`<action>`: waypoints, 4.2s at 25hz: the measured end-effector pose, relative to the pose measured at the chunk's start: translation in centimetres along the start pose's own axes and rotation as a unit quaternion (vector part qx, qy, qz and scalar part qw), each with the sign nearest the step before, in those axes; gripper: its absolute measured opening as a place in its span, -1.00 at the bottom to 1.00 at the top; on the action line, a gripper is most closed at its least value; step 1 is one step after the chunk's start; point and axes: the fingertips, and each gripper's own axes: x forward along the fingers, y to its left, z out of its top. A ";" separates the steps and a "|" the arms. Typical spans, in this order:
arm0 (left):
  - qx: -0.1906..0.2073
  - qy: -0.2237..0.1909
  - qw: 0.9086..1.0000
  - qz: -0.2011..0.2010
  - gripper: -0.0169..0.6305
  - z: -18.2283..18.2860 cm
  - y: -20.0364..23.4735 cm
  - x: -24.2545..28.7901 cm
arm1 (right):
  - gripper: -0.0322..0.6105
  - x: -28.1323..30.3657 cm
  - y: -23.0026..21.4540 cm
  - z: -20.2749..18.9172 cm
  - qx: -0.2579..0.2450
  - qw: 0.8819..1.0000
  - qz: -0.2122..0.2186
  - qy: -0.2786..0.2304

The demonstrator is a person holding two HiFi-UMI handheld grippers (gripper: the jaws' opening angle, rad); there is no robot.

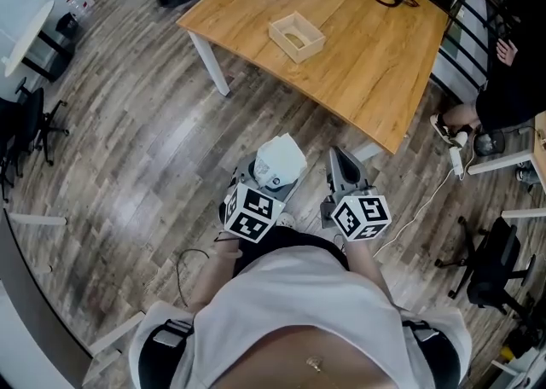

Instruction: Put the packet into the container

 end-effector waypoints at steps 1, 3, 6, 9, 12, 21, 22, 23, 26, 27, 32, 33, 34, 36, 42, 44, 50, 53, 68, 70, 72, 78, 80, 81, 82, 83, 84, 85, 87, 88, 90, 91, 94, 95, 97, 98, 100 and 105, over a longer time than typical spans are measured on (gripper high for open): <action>0.000 0.000 1.000 0.000 0.17 0.1 0.0 0.2 | -0.86 0.1 -0.2 0.2 -0.001 1.000 -0.001 -0.002; 0.001 -0.002 1.000 0.002 0.17 0.4 0.1 0.5 | -0.86 0.1 -0.7 0.5 -0.003 1.000 -0.004 -0.005; 0.000 -0.007 1.000 0.005 0.17 0.8 0.3 0.7 | -0.86 0.0 -1.4 0.9 -0.006 1.000 -0.013 -0.009; -0.005 -0.008 1.000 0.006 0.17 0.9 0.5 0.8 | -0.86 -0.1 -2.0 1.0 -0.005 1.000 -0.021 -0.008; -0.013 -0.009 1.000 0.006 0.17 0.7 0.6 0.9 | -0.86 0.0 -2.3 0.7 -0.002 1.000 -0.025 -0.006; -0.027 -0.007 1.000 0.009 0.17 1.4 2.3 2.2 | -0.86 2.4 -2.9 0.7 0.001 1.000 -0.016 0.002; -0.027 -0.008 1.000 0.010 0.17 1.6 2.5 2.4 | -0.86 2.7 -3.0 0.8 0.002 1.000 -0.016 0.004; -0.027 -0.008 1.000 0.011 0.17 1.8 2.8 2.5 | -0.86 3.1 -3.1 0.9 0.002 1.000 -0.015 0.004; -0.029 -0.009 0.999 0.014 0.17 2.3 3.9 3.2 | -0.86 4.4 -3.5 1.1 0.003 1.000 -0.013 0.005; -0.029 -0.009 0.999 0.015 0.17 2.4 4.2 3.5 | -0.86 4.8 -3.6 1.1 0.004 1.000 -0.012 0.006; -0.030 -0.010 0.999 0.013 0.17 3.4 5.9 4.7 | -0.86 7.0 -4.3 1.5 0.007 1.000 -0.012 0.009; -0.029 -0.009 0.999 0.012 0.17 3.6 6.3 4.9 | -0.86 7.5 -4.4 1.6 0.007 1.000 -0.012 0.010; -0.027 -0.009 1.000 0.011 0.17 3.9 6.7 5.2 | -0.86 8.0 -4.6 1.7 0.007 1.000 -0.012 0.011; -0.025 -0.009 1.000 0.010 0.17 4.4 7.6 5.8 | -0.86 9.1 -4.9 2.1 0.009 1.000 -0.012 0.011; -0.021 -0.008 1.000 -0.003 0.17 6.4 10.5 7.8 | -0.86 12.3 -6.2 3.7 0.009 1.000 -0.022 0.010; -0.020 -0.006 1.000 -0.008 0.17 6.9 11.5 8.7 | -0.86 13.2 -6.7 4.1 0.009 1.000 -0.028 0.010; -0.014 -0.007 1.000 -0.024 0.17 8.8 14.1 11.2 | -0.86 16.4 -8.4 5.2 0.012 0.999 -0.044 0.011; -0.010 -0.006 0.999 -0.030 0.17 9.5 15.4 12.1 | -0.86 18.1 -8.9 5.4 0.015 0.999 -0.048 0.014; 0.011 -0.007 0.999 -0.052 0.17 12.6 23.1 17.0 | -0.86 27.3 -11.7 7.2 0.023 0.998 -0.065 0.014; 0.024 -0.006 0.998 -0.059 0.17 13.0 23.9 17.7 | -0.86 28.7 -11.8 7.3 0.022 0.998 -0.064 0.014; 0.041 -0.002 0.997 -0.069 0.17 13.3 24.6 18.3 | -0.86 29.8 -12.0 7.5 0.022 0.998 -0.066 0.013; 0.070 -0.003 0.993 -0.098 0.17 14.5 26.2 20.1 | -0.86 31.4 -13.4 8.0 0.023 0.996 -0.084 0.002; 0.066 -0.004 0.992 -0.106 0.17 14.8 26.5 20.6 | -0.86 31.3 -13.9 7.9 0.024 0.996 -0.092 0.003; 0.065 -0.005 0.992 -0.107 0.17 15.1 26.6 20.9 | -0.86 31.2 -14.2 7.9 0.025 0.995 -0.095 0.003; 0.066 -0.007 0.992 -0.107 0.17 15.3 26.8 21.1 | -0.86 31.2 -14.4 7.9 0.026 0.995 -0.098 0.003; 0.069 -0.010 0.992 -0.107 0.17 15.6 26.9 21.4 | -0.86 31.1 -14.6 7.8 0.027 0.995 -0.101 0.002; 0.076 -0.013 0.991 -0.108 0.17 15.8 27.0 21.6 | -0.86 30.9 -14.7 7.8 0.027 0.994 -0.103 0.002; 0.089 -0.015 0.990 -0.109 0.17 16.1 27.0 21.8 | -0.86 30.8 -14.7 7.8 0.028 0.994 -0.104 0.002; 0.129 -0.012 0.985 -0.115 0.17 16.6 27.2 22.3 | -0.86 30.6 -14.9 7.9 0.028 0.994 -0.106 0.001; 0.154 -0.008 0.981 -0.120 0.17 16.9 27.3 22.6 | -0.86 30.5 -15.0 8.1 0.027 0.994 -0.107 0.000; 0.208 0.004 0.969 -0.134 0.17 17.5 27.5 23.1 | -0.86 30.2 -15.4 8.3 0.027 0.994 -0.108 0.001; 0.237 0.012 0.961 -0.143 0.17 17.7 27.7 23.4 | -0.86 30.2 -15.5 8.4 0.028 0.994 -0.108 0.001; 0.320 0.037 0.932 -0.168 0.17 18.1 28.3 24.3 | -0.86 29.9 -15.6 8.9 0.028 0.994 -0.106 0.003; 0.340 0.044 0.922 -0.178 0.17 18.2 28.4 24.6 | -0.86 29.9 -15.7 9.0 0.028 0.994 -0.104 0.004; 0.371 0.058 0.904 -0.205 0.17 18.2 28.5 25.3 | -0.86 29.9 -15.8 9.0 0.029 0.994 -0.101 0.007; 0.384 0.065 0.895 -0.219 0.17 18.2 28.5 25.7 | -0.86 30.0 -15.8 9.0 0.031 0.995 -0.099 0.008; 0.408 0.082 0.877 -0.242 0.17 17.9 28.4 26.6 | -0.86 29.9 -15.9 8.9 0.035 0.995 -0.096 0.011; 0.448 0.125 0.831 -0.305 0.17 17.0 27.8 28.2 | -0.86 30.0 -16.1 8.9 0.043 0.995 -0.083 0.016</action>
